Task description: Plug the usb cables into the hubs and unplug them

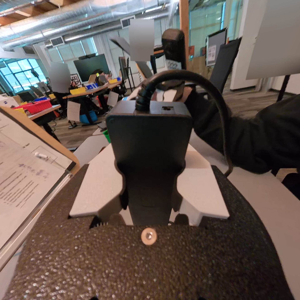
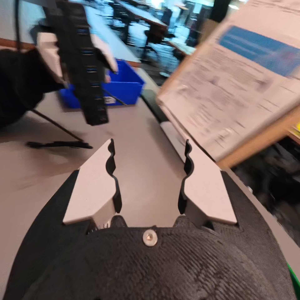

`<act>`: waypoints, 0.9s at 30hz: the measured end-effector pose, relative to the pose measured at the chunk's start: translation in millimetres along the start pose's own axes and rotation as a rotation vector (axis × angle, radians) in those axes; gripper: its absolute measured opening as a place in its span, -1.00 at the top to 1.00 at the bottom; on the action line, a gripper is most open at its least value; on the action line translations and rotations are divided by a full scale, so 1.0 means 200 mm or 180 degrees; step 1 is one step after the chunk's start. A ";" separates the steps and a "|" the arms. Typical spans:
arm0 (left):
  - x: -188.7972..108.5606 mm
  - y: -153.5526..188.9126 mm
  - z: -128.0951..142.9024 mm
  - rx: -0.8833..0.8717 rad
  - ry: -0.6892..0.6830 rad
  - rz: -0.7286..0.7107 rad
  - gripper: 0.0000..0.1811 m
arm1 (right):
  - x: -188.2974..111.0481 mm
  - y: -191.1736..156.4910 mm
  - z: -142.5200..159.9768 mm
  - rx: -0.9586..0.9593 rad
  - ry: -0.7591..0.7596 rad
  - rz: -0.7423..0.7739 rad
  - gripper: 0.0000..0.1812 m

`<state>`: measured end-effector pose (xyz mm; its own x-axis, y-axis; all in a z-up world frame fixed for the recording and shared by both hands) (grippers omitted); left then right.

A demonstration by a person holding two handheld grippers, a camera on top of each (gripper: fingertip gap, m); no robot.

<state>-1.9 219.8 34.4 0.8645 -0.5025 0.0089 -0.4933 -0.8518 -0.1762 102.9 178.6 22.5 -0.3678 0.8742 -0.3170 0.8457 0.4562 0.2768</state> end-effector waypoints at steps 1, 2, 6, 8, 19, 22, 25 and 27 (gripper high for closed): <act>0.00 0.02 -0.03 -0.0007 0.0071 0.0047 0.33 | 0.11 -0.08 -0.04 -0.0087 0.0028 -0.0236 0.04; 0.00 0.04 -0.06 -0.0008 0.0131 0.0090 0.33 | 0.21 -0.15 -0.08 -0.0152 0.0088 -0.0444 0.04; 0.00 0.09 -0.10 0.0132 0.0132 0.0141 0.32 | 0.52 -0.36 -0.14 -0.0205 0.0210 -0.0938 0.05; 0.00 0.10 -0.10 0.0206 0.0060 0.0107 0.32 | 0.57 -0.41 -0.16 -0.0235 0.0308 -0.1021 0.10; -0.02 0.09 -0.11 0.0219 0.0074 0.0084 0.33 | 0.60 -0.50 -0.24 -0.0087 0.0694 -0.1293 0.23; 0.00 0.11 -0.11 0.0238 0.0075 0.0143 0.33 | 0.64 -0.54 -0.21 -0.0239 0.0537 -0.1311 0.29; 0.01 0.12 -0.11 0.0255 0.0054 0.0159 0.33 | 0.66 -0.55 -0.20 -0.0346 0.0492 -0.1309 0.42; 0.01 0.11 -0.10 0.0287 0.0016 0.0132 0.33 | 0.66 -0.53 -0.19 -0.0411 0.0382 -0.1243 0.42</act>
<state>-13.8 196.8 49.9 0.8430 -0.5379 0.0045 -0.5178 -0.8136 -0.2645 -50.4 251.4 -14.8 -0.6996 0.6414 -0.3149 0.5815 0.7672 0.2706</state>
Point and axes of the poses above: each gripper's, where its closed fingertips meet, x out along the fingers, z out of its underside, y = z × x across the jaws, the point moved 1 cm from there along -x, back along the fingers, and after that the axes turned 6 degrees about -z, right-handed, at the moved point
